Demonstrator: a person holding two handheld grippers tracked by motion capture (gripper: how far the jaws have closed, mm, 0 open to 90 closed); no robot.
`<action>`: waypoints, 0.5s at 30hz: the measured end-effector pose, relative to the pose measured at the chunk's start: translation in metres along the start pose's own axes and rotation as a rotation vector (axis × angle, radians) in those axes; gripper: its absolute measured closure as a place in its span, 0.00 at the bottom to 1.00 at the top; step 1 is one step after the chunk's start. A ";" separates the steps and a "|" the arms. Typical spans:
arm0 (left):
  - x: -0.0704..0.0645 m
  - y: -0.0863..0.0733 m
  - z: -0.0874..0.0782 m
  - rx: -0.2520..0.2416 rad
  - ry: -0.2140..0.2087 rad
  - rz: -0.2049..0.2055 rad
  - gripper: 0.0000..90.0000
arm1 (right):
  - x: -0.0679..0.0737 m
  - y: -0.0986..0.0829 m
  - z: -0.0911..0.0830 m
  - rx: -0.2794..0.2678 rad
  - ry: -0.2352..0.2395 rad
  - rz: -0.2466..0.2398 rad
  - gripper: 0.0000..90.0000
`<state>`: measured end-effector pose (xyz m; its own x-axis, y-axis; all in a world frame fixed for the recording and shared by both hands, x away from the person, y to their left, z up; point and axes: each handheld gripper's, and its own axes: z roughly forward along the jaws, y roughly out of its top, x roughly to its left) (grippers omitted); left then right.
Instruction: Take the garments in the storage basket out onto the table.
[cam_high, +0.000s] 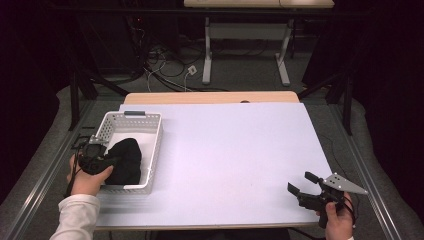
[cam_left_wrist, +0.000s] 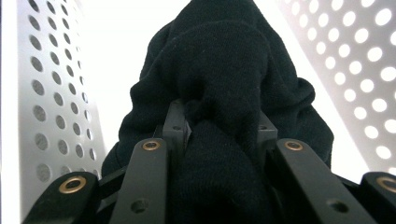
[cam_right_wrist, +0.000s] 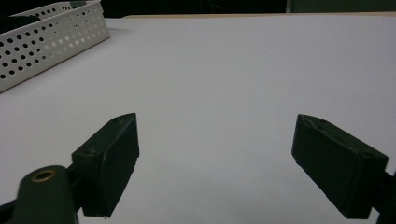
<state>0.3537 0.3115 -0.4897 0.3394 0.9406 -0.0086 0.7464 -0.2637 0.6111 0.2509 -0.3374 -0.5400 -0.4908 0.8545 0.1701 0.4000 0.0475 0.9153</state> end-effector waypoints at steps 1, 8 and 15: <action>0.000 0.000 -0.001 -0.012 -0.001 -0.005 0.77 | 0.000 0.000 0.000 -0.005 0.001 0.001 0.16; 0.003 0.002 -0.010 -0.086 -0.013 -0.044 0.77 | 0.000 0.000 0.000 0.000 0.000 0.000 0.16; 0.005 0.002 -0.019 -0.166 0.000 -0.072 0.77 | 0.000 0.000 0.001 -0.002 0.000 -0.001 0.16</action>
<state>0.3459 0.3199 -0.4735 0.2886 0.9557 -0.0574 0.6643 -0.1567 0.7309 0.2513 -0.3369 -0.5403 -0.4913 0.8543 0.1698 0.3985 0.0471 0.9160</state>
